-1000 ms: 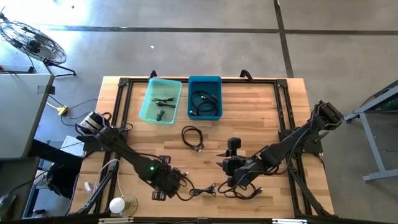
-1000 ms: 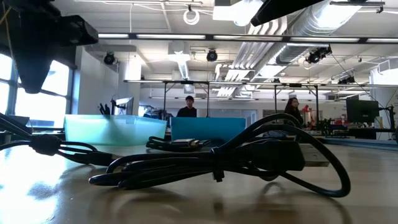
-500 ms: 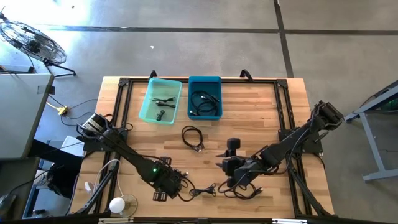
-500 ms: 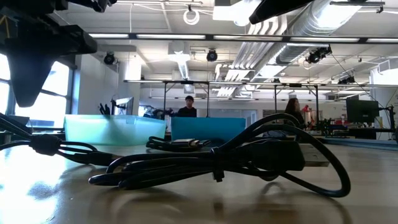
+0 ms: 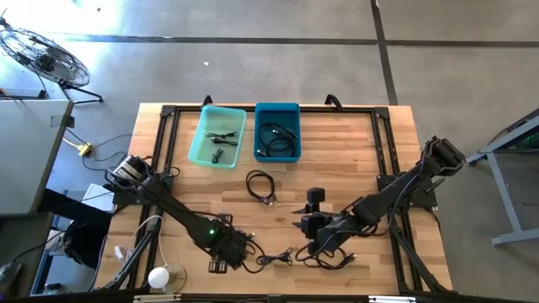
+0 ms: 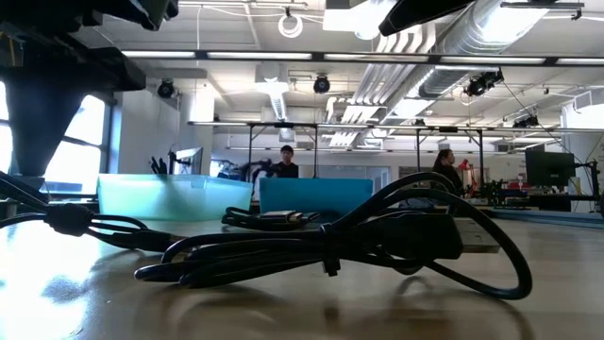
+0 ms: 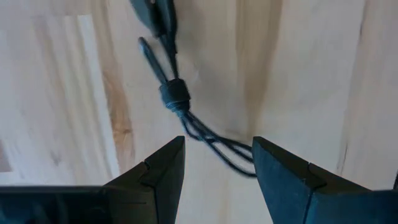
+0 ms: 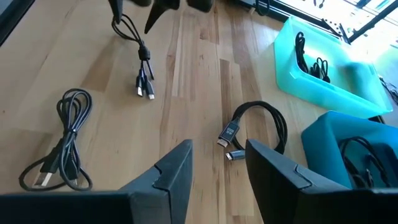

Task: Pick & Place USB Port
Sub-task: Put the black USB cable into the green bin

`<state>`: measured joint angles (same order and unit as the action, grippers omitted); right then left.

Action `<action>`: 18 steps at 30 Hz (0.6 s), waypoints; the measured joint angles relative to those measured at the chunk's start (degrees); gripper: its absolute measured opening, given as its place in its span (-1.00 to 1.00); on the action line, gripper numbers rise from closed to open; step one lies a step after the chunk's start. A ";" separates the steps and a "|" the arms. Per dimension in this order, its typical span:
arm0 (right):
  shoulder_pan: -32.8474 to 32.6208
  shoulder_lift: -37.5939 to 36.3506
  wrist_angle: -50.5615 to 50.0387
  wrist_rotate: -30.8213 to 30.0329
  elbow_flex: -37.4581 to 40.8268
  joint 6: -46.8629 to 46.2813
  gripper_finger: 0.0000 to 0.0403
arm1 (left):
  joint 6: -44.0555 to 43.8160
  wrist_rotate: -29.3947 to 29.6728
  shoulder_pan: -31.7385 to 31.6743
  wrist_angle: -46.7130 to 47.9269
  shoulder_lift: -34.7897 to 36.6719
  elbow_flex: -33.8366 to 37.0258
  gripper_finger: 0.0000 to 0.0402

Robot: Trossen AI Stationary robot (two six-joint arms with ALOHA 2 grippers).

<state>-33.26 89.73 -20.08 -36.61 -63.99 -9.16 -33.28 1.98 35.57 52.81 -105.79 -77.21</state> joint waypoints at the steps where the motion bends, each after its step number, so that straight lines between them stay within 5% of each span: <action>1: -0.04 0.00 0.07 -0.01 0.00 0.00 -0.31 | 0.05 -0.21 0.00 -0.30 -0.28 0.00 -0.08; 18: -0.12 0.00 1.12 1.77 -0.01 0.00 -0.31 | 0.03 0.06 0.02 -0.60 -0.73 0.01 -0.10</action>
<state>-33.39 89.73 -18.96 -34.84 -64.00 -9.16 -33.25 2.04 35.59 52.20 -106.51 -77.20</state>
